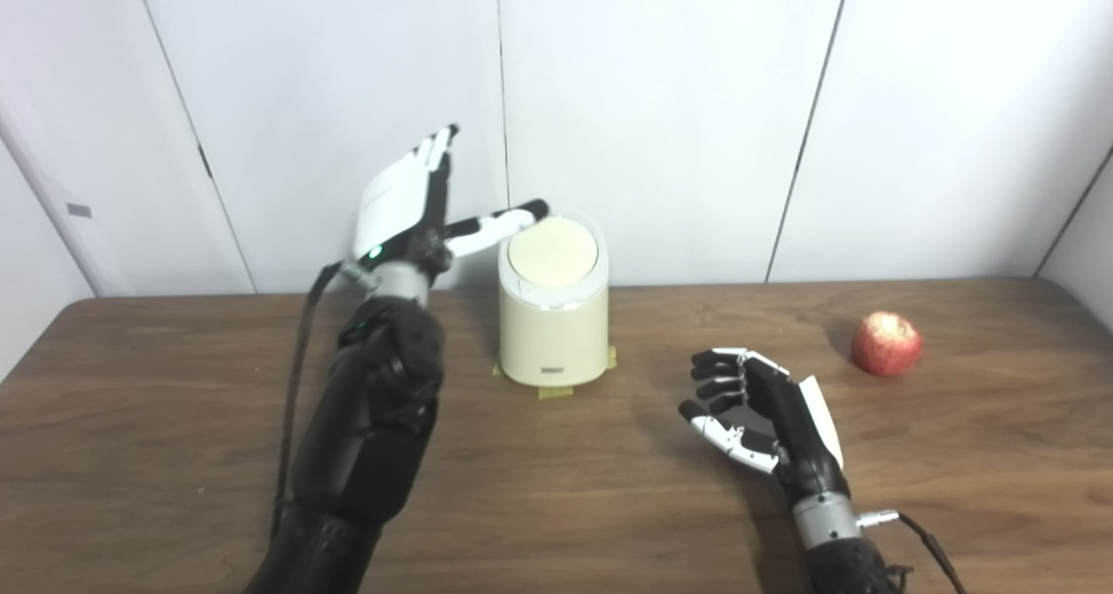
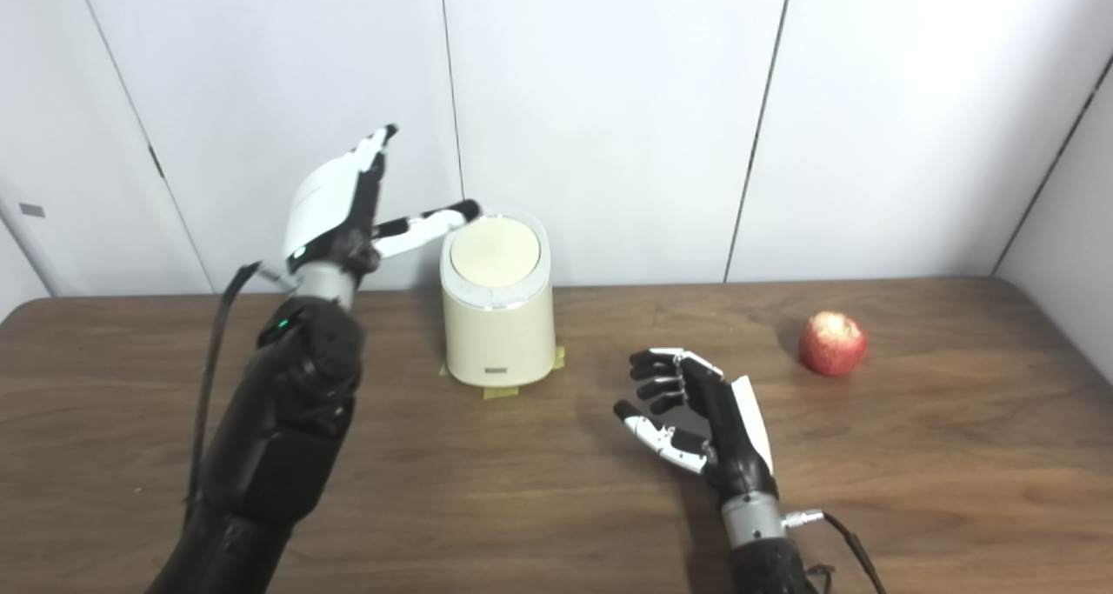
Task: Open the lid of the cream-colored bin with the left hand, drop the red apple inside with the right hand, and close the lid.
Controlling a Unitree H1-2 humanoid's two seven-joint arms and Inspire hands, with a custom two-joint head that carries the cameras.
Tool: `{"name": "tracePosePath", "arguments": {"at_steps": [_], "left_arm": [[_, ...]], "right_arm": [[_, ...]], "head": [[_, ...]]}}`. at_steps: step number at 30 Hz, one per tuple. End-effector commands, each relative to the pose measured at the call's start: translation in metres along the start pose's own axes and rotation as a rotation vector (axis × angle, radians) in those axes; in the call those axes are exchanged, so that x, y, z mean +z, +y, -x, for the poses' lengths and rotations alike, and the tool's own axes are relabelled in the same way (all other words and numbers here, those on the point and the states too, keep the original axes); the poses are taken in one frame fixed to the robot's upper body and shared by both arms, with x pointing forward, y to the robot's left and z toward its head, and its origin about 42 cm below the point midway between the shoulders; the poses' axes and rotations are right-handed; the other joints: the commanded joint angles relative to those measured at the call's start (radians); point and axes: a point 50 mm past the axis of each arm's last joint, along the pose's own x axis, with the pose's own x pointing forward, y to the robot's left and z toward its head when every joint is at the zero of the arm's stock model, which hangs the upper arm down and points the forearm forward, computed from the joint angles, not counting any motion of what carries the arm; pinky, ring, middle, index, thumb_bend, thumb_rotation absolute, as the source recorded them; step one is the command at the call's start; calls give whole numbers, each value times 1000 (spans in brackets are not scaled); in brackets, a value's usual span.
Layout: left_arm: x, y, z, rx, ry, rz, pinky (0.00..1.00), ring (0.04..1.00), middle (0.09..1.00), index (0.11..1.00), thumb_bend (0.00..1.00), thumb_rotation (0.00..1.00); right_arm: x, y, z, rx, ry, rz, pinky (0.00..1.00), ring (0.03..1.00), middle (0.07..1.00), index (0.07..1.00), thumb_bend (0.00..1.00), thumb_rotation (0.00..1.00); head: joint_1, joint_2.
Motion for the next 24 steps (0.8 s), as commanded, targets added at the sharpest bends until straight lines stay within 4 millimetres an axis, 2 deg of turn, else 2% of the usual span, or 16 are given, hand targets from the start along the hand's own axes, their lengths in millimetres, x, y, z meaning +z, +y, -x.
{"name": "tracePosePath", "arguments": {"at_steps": [1, 4, 9, 12, 21, 24], "left_arm": [[18, 18, -16, 76, -36, -32, 1000, 1000, 1000, 1000, 990, 676], [22, 11, -24, 60, -26, -39, 1000, 1000, 1000, 1000, 973, 667], [24, 1, -34, 24, -2, -51, 1000, 1000, 1000, 1000, 941, 692], [23, -6, -38, 6, 12, -60, 1000, 1000, 1000, 1000, 947, 685], [17, -18, -41, -21, 34, -76, 1000, 1000, 1000, 1000, 930, 674], [17, -19, -40, -22, 33, -73, 1000, 1000, 1000, 1000, 923, 702]], "right_arm": [[8, 1, -1, -8, -33, -10, 497, 582, 627, 632, 280, 158], [8, 1, 0, -9, -33, -15, 497, 583, 627, 631, 282, 146], [10, 1, 1, -10, -28, -9, 500, 583, 628, 631, 286, 193], [10, 1, 1, -13, -21, -22, 498, 580, 623, 627, 290, 189], [11, 0, 2, -16, -19, -16, 498, 582, 623, 628, 294, 195], [11, 0, 3, -13, -18, -21, 498, 582, 625, 628, 291, 195]], "head": [[-1, 4], [-4, 8], [-10, 15], [-11, 17], [-8, 22], [-9, 25]]}}
